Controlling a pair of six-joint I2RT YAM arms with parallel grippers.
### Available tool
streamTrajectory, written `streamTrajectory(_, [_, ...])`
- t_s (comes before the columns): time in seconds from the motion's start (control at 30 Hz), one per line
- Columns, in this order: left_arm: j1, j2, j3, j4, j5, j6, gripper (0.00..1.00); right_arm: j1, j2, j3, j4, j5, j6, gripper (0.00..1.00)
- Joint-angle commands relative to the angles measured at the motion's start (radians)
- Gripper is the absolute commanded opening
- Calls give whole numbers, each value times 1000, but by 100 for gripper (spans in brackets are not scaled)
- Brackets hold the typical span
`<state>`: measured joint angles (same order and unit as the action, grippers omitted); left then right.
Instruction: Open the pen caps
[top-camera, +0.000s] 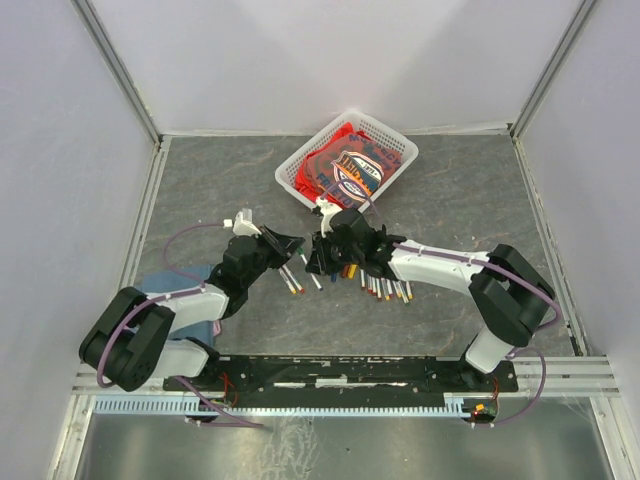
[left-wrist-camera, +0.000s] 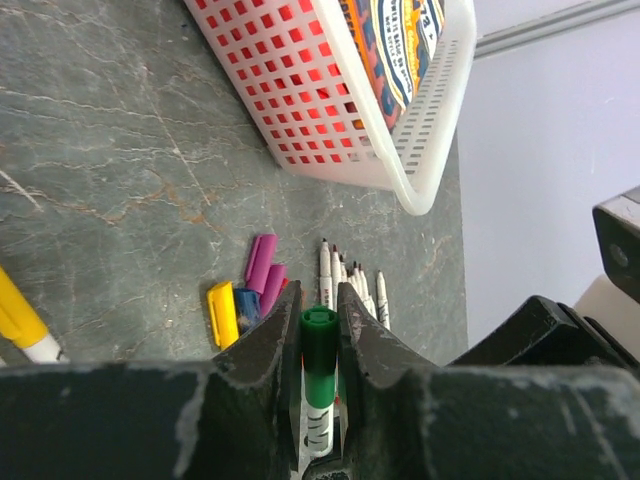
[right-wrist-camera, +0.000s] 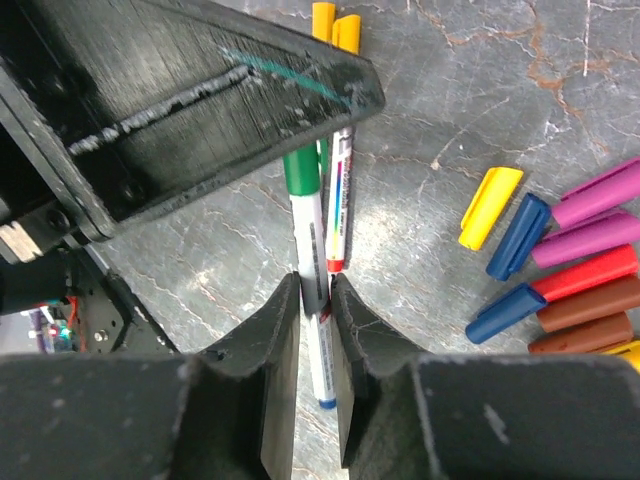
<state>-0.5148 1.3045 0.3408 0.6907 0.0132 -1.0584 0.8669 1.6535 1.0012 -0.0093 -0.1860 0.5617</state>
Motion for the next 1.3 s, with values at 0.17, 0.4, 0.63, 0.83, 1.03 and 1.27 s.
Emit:
streamTrajectory(0.17, [-2, 28, 4, 140, 88, -57, 3, -20, -20, -5, 145, -64, 32, 27])
streamTrajectory(0.4, [2, 41, 6, 167, 101, -88, 3, -34, -14, -16, 155, -72, 36, 16])
streamTrajectory(0.63, [1, 57, 70, 36, 25, -99, 3, -33, -13, 0, 34, 15, -32, 1])
streamTrajectory(0.83, [2, 18, 213, -219, -156, -63, 3, 39, -3, 60, -156, 277, -147, 1])
streamTrajectory(1.03, [2, 39, 327, -289, -216, -32, 3, 78, -9, 44, -183, 400, -167, 1])
streamTrajectory(1.27, [11, 50, 310, -222, -201, -16, 3, 72, -70, -28, -127, 346, -154, 1])
